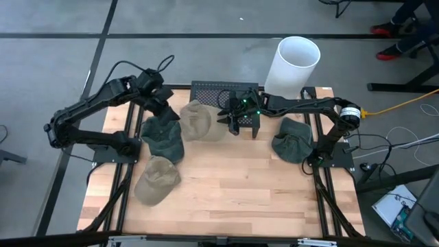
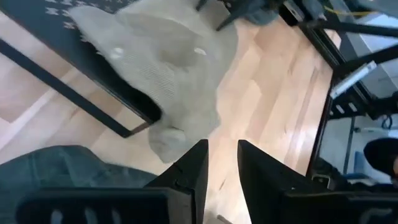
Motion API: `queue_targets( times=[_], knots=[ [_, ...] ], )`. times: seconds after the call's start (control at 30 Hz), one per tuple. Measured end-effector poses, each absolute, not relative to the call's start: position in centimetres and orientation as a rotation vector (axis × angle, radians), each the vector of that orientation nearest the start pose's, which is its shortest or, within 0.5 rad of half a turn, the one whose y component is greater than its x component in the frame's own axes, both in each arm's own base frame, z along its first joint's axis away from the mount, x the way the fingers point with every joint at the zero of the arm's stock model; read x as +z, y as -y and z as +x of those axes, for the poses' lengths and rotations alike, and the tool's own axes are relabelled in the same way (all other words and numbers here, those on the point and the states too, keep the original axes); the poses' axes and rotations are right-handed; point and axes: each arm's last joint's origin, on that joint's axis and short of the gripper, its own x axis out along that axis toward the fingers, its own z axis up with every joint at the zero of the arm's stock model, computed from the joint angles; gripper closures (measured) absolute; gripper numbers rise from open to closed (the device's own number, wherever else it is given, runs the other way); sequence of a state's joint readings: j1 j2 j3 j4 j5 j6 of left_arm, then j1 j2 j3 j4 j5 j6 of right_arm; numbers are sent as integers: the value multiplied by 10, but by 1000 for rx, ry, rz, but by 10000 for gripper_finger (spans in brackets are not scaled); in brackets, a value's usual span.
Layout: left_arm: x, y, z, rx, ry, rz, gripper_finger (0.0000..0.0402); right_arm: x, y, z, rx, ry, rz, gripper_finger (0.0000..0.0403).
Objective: Pick & Place hat
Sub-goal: Put the right brown cap on the shelf
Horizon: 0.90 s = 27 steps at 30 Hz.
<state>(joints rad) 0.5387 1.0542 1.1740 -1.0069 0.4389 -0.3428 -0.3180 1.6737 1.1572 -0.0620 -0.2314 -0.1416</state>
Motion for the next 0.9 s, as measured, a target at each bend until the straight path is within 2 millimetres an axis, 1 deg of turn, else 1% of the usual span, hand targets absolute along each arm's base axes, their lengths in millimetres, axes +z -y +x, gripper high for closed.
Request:
queue_targets(
  times=[0.13, 0.2, 0.4, 0.53, 0.63, 0.73, 0.9],
  knots=[
    [348, -75, 170, 185, -791, -717, 319, 245, 109, 354, -45, -561, 20, 248],
    [342, -71, 172, 203, -819, -698, 319, 245, 110, 354, -46, -562, 21, 248],
    [317, -64, 176, 404, -905, -643, 323, 245, 110, 354, -46, -560, 21, 248],
    [306, -63, 176, 473, -931, -612, 320, 245, 110, 354, -46, -557, 21, 248],
    [303, -64, 176, 486, -935, -579, 318, 245, 110, 354, -41, -556, 22, 248],
    [304, -64, 176, 457, -936, -506, 320, 245, 110, 354, -41, -556, 22, 248],
    [314, -56, 163, 393, -908, -355, 322, 245, 110, 354, -40, -556, 23, 248]
  ],
)
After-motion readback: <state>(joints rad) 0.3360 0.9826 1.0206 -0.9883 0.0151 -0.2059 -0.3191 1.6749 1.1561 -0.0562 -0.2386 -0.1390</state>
